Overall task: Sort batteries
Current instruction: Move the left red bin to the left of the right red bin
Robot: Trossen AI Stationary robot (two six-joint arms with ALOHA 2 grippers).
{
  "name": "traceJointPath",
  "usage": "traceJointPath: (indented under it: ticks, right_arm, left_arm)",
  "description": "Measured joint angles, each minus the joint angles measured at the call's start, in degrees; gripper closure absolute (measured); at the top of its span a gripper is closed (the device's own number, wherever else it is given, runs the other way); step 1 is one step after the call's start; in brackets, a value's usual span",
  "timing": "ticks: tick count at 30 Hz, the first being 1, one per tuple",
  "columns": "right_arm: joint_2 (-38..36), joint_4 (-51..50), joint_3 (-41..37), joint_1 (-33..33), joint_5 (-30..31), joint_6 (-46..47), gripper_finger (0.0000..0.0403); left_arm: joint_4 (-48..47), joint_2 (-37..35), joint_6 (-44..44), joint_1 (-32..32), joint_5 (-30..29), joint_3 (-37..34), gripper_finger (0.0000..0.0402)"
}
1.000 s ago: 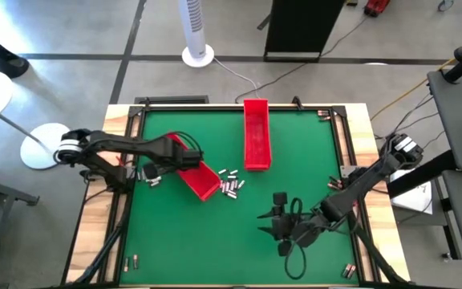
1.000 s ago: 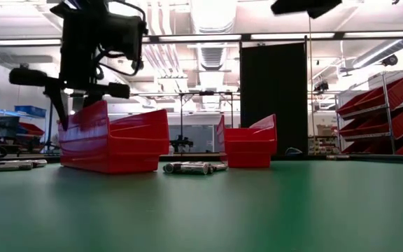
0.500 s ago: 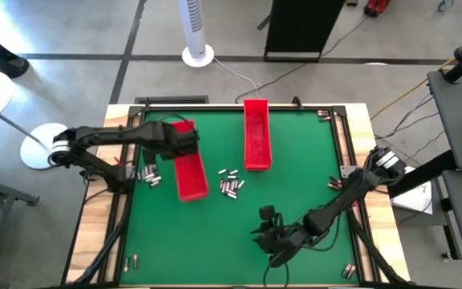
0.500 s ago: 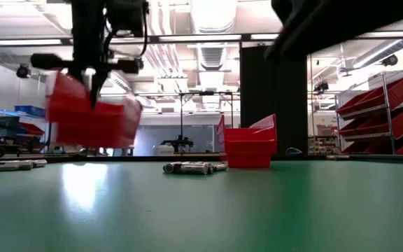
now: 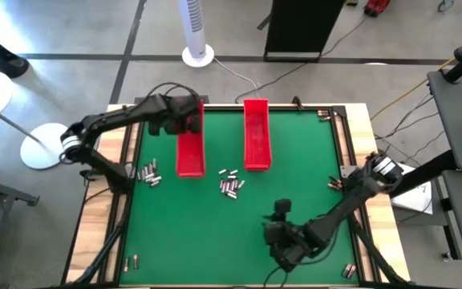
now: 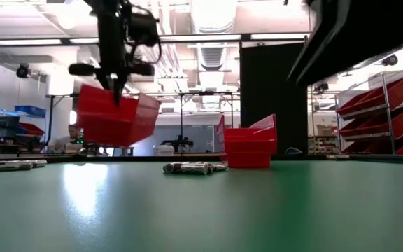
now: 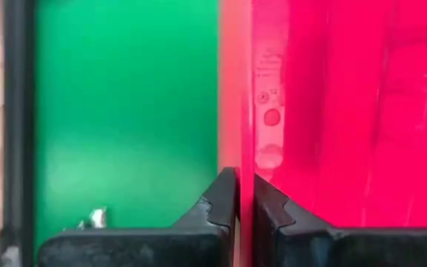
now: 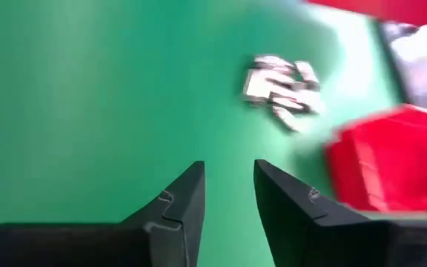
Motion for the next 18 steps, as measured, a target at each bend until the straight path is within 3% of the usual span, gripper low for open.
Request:
traceJointPath:
  ticks: [6, 10, 18]
  right_arm:
    - [-4.0, -4.0, -0.2, 0.8, 3.9, 9.3, 0.0265]
    - [-5.3, -1.5, -0.1, 0.2, 6.7, 9.7, 0.0255]
    - [-5.6, 2.0, -0.1, 0.1, 5.1, 9.8, 0.0255]
  left_arm:
    - [9.1, 3.3, 5.6, 4.2, 5.3, -0.5, 0.0402]
    - [9.8, 6.9, 8.6, 6.5, 6.8, 0.5, 0.0402]
    - [13.9, 13.3, 10.9, 8.2, 10.8, 0.8, 0.0401]
